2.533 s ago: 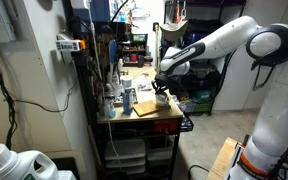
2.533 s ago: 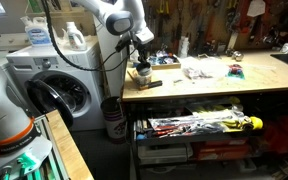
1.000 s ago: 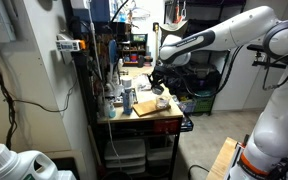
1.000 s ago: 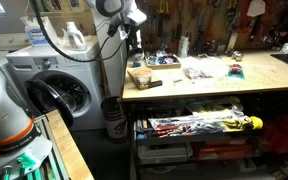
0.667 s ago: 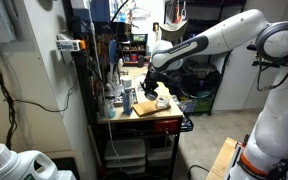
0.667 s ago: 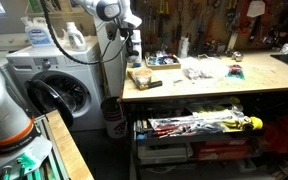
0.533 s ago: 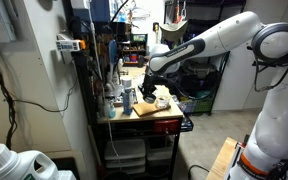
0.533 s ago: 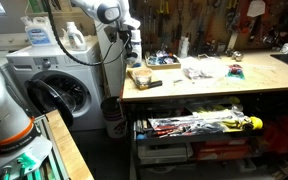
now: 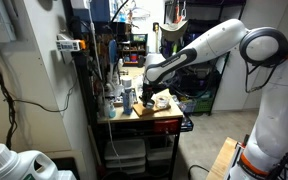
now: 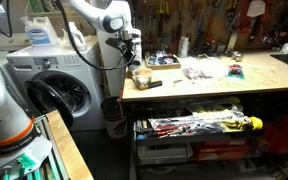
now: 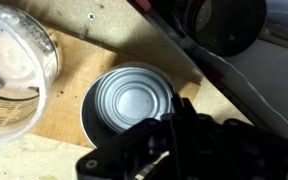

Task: Remove the silver bowl from the transparent lunch box , put it on the chopping board and put the brown object in the silver bowl

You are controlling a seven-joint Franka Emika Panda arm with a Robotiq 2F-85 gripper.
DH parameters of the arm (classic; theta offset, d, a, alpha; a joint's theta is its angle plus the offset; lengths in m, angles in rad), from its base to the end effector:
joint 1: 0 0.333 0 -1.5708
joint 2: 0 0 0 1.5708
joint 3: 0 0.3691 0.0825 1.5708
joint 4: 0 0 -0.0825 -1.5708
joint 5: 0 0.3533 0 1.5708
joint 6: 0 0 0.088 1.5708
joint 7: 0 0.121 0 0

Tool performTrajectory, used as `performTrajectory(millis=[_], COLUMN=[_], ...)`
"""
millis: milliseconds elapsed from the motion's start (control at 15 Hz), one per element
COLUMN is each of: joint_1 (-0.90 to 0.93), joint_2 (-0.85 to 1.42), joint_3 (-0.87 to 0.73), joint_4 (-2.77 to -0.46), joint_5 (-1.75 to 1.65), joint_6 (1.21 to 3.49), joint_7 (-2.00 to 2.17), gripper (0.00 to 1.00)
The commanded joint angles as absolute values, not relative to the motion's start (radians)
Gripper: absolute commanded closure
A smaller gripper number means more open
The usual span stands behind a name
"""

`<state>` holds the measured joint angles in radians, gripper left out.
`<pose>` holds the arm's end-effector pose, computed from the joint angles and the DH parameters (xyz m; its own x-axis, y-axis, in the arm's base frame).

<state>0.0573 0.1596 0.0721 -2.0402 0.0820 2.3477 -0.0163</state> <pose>0.5743 0.0750 0.4368 0.9856 0.0841 0.1464 0.0959 -0.9925 -0.0753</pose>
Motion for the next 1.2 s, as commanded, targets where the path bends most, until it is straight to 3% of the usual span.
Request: performTrajectory(millis=[0,333,400,467,600,1133], joint_1=[0.055,0.058,0.060,0.060,0.057,0.069], joint_2=[0.193,0.222,0.219,0.216,0.191,0.045], joint_3=[0.065,0.057,0.054,0.052,0.049,0.012], joint_4=[-2.028,-2.031,-2.032,-2.029,-2.023,-2.004], joint_5=[0.030,-0.005,-0.013,-0.015,0.007,-0.078], joint_6=[2.375,2.398,2.414,2.421,2.411,2.293], joint_7=[-0.078,-0.060,-0.046,-0.034,-0.001,0.425], gripper=[0.99,0.99,0.95,0.71,0.66,0.07])
